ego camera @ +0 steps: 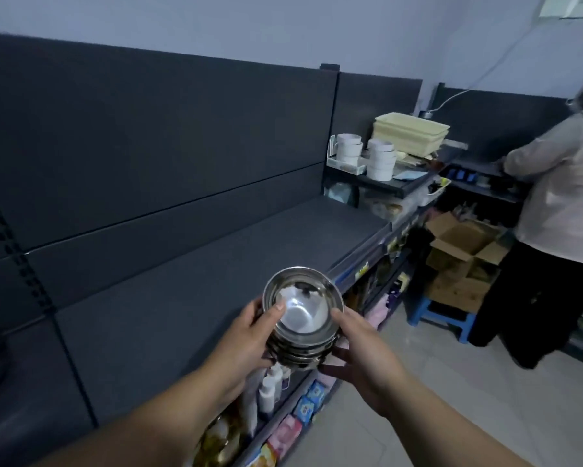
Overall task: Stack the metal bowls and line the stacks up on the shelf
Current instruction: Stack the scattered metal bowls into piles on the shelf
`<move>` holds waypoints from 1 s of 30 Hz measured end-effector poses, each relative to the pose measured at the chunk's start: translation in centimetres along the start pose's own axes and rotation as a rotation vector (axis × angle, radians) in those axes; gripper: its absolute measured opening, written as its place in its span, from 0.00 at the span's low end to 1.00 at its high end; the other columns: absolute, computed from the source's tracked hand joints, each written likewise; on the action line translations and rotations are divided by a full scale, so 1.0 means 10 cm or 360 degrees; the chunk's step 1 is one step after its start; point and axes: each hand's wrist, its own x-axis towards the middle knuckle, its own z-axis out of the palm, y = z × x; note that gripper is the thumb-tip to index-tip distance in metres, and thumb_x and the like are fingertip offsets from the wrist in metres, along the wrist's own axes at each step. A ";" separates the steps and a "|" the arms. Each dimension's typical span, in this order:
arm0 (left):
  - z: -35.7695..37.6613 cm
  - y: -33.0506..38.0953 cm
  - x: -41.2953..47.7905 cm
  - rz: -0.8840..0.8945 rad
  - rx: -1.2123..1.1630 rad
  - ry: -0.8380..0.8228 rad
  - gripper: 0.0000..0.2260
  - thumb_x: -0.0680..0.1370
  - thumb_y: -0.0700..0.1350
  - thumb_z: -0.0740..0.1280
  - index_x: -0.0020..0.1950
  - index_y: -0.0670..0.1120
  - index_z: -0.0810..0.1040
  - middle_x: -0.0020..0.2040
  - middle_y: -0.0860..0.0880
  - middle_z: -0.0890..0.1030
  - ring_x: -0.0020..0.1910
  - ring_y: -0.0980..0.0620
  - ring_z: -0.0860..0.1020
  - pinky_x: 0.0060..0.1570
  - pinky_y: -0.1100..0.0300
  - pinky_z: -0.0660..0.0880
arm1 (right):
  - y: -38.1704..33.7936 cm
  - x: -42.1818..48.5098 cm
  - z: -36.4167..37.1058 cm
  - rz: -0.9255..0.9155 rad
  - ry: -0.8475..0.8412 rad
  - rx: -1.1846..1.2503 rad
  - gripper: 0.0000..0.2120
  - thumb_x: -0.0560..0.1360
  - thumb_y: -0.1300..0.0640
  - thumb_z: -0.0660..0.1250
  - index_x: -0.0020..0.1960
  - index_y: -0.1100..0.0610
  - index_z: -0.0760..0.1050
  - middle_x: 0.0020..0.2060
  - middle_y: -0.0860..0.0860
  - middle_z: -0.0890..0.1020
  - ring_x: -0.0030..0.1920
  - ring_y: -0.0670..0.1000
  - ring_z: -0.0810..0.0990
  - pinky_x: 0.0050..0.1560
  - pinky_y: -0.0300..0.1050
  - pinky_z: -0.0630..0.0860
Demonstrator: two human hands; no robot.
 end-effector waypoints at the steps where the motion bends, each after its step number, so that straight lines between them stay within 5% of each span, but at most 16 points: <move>1: 0.12 0.04 0.12 -0.0016 -0.0023 0.0029 0.18 0.78 0.58 0.63 0.66 0.58 0.70 0.53 0.61 0.79 0.50 0.61 0.78 0.48 0.54 0.78 | -0.09 0.14 -0.11 0.0008 -0.0042 -0.0014 0.13 0.78 0.45 0.64 0.61 0.44 0.78 0.58 0.49 0.83 0.58 0.55 0.82 0.54 0.57 0.82; 5: 0.48 0.15 0.59 -0.0032 -0.0062 0.0082 0.18 0.76 0.60 0.64 0.65 0.59 0.72 0.56 0.58 0.82 0.55 0.56 0.81 0.60 0.44 0.76 | -0.41 0.69 -0.49 0.0017 -0.0146 -0.0077 0.12 0.79 0.46 0.63 0.59 0.47 0.79 0.53 0.52 0.85 0.55 0.54 0.83 0.50 0.54 0.83; 10: 0.73 0.24 1.21 -0.0016 -0.0082 0.0171 0.17 0.74 0.61 0.64 0.62 0.60 0.73 0.54 0.61 0.81 0.50 0.61 0.80 0.49 0.54 0.79 | -0.64 1.38 -0.71 0.0065 -0.0195 -0.0078 0.14 0.77 0.44 0.65 0.60 0.47 0.79 0.54 0.52 0.82 0.55 0.56 0.79 0.39 0.47 0.80; 14: 0.80 0.28 1.87 -0.0031 -0.0105 0.0271 0.17 0.76 0.60 0.62 0.64 0.60 0.71 0.57 0.59 0.79 0.55 0.56 0.77 0.57 0.46 0.77 | -0.87 1.97 -0.81 0.0074 -0.0208 -0.0075 0.13 0.78 0.44 0.64 0.58 0.45 0.80 0.57 0.50 0.82 0.59 0.56 0.79 0.46 0.53 0.82; 16: 0.82 0.31 2.21 -0.0023 -0.0143 0.0297 0.17 0.76 0.60 0.63 0.65 0.60 0.71 0.57 0.59 0.77 0.54 0.55 0.75 0.51 0.50 0.78 | -1.01 2.25 -0.84 0.0088 -0.0203 -0.0088 0.12 0.78 0.44 0.64 0.58 0.46 0.80 0.57 0.50 0.82 0.59 0.57 0.80 0.46 0.51 0.83; 18: 0.83 0.38 2.53 -0.0052 -0.0192 0.0324 0.19 0.76 0.60 0.63 0.65 0.60 0.70 0.58 0.57 0.76 0.55 0.53 0.75 0.46 0.53 0.78 | -1.17 2.53 -0.86 0.0113 -0.0206 -0.0106 0.12 0.79 0.45 0.63 0.57 0.47 0.80 0.53 0.50 0.83 0.56 0.55 0.81 0.47 0.51 0.83; 21: 0.86 0.47 2.97 -0.0072 -0.0237 0.0309 0.24 0.72 0.62 0.65 0.67 0.60 0.69 0.60 0.56 0.75 0.59 0.51 0.75 0.51 0.50 0.78 | -1.42 2.95 -0.89 0.0131 -0.0253 -0.0140 0.11 0.80 0.46 0.62 0.57 0.47 0.79 0.44 0.45 0.86 0.54 0.55 0.82 0.55 0.56 0.81; 25: 0.89 0.56 3.53 -0.0108 -0.0232 0.0365 0.13 0.75 0.62 0.64 0.59 0.63 0.73 0.57 0.59 0.77 0.56 0.55 0.77 0.49 0.51 0.79 | -1.62 3.56 -0.92 0.0149 -0.0342 -0.0147 0.12 0.80 0.45 0.62 0.59 0.47 0.78 0.41 0.41 0.87 0.56 0.56 0.82 0.60 0.62 0.78; 30: 0.98 0.54 4.10 -0.0038 -0.0218 0.0440 0.14 0.75 0.63 0.62 0.59 0.64 0.76 0.60 0.55 0.81 0.60 0.50 0.78 0.47 0.53 0.77 | -1.74 4.34 -0.94 0.0212 -0.0434 -0.0183 0.12 0.79 0.44 0.62 0.59 0.45 0.78 0.45 0.44 0.87 0.54 0.52 0.83 0.59 0.60 0.79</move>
